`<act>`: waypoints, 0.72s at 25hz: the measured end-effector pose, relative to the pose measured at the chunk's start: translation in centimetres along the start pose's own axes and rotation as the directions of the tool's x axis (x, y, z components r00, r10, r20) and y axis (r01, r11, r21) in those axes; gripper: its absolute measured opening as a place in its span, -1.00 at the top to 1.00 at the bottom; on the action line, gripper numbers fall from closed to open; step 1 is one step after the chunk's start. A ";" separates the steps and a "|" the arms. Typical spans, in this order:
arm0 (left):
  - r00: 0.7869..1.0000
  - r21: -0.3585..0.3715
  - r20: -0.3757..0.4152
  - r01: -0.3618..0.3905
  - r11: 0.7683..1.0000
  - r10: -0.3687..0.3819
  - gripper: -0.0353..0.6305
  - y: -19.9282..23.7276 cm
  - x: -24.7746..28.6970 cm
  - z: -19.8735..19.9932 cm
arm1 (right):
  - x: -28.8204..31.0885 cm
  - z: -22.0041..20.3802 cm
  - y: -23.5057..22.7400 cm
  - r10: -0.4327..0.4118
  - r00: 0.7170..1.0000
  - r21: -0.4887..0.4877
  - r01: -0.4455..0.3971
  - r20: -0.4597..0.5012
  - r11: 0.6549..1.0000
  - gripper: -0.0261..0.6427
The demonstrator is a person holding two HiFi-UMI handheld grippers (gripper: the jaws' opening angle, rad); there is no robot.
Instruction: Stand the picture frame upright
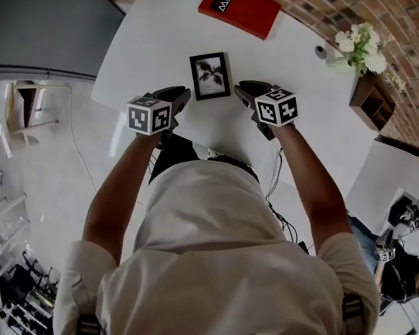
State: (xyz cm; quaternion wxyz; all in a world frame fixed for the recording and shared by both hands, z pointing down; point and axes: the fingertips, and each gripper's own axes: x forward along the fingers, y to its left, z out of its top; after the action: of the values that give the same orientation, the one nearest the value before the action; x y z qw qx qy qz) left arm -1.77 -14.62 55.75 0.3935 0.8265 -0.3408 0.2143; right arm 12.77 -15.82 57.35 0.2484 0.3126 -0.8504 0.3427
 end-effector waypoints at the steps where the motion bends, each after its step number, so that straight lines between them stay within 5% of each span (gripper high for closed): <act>1: 1.000 -0.009 -0.008 0.006 1.000 -0.006 0.69 0.4 0.4 0.0 | 0.5 0.0 -0.3 -0.001 1.000 0.003 0.001 -0.012 1.000 0.67; 18: 0.991 -0.090 -0.106 0.070 0.994 -0.079 0.65 4.2 5.5 -0.2 | 6.8 0.9 -3.2 0.021 0.990 0.075 -0.011 -0.138 0.997 0.67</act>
State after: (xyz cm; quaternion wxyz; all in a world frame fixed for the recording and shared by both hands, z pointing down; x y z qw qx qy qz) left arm -1.16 -18.54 61.45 0.4543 0.8081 -0.2966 0.2294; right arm 10.17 -20.78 62.44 0.2923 0.2903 -0.8204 0.3966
